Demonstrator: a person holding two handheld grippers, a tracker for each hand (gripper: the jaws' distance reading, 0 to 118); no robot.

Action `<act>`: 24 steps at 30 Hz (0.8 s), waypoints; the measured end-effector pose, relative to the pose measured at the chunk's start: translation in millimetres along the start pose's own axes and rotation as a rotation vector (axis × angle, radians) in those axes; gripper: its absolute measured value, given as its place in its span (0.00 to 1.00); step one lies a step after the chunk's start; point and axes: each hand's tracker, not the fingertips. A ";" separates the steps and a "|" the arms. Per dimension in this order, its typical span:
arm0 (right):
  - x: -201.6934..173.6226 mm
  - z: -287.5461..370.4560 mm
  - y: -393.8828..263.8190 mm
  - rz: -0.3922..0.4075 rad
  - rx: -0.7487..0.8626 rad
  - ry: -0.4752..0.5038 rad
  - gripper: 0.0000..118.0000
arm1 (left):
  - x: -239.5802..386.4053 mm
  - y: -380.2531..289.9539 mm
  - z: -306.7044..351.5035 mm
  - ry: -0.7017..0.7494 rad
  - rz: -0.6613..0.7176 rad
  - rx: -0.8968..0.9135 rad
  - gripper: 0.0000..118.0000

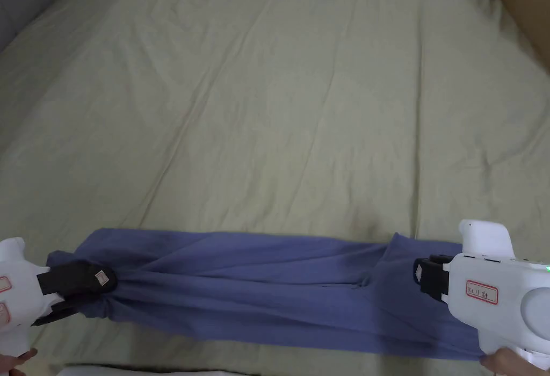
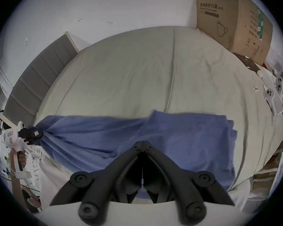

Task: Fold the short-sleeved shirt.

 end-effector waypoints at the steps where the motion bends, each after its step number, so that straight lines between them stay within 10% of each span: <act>1: 1.5 0.2 -0.7 -0.004 0.001 -0.002 0.00 | 5.1 -0.7 0.5 -0.006 -0.005 0.001 0.08; 21: 62.7 31.9 -24.2 -0.165 0.026 -0.014 0.00 | 260.2 -167.8 -111.4 -0.153 -1.138 -0.225 0.10; 22: 66.3 33.5 -25.8 -0.175 0.025 -0.019 0.00 | 259.3 -172.8 -119.3 -0.141 -1.128 -0.249 0.18; 24: 77.3 35.1 -30.0 -0.201 0.025 -0.027 0.00 | 255.2 -179.5 -130.5 -0.151 -1.079 -0.321 0.69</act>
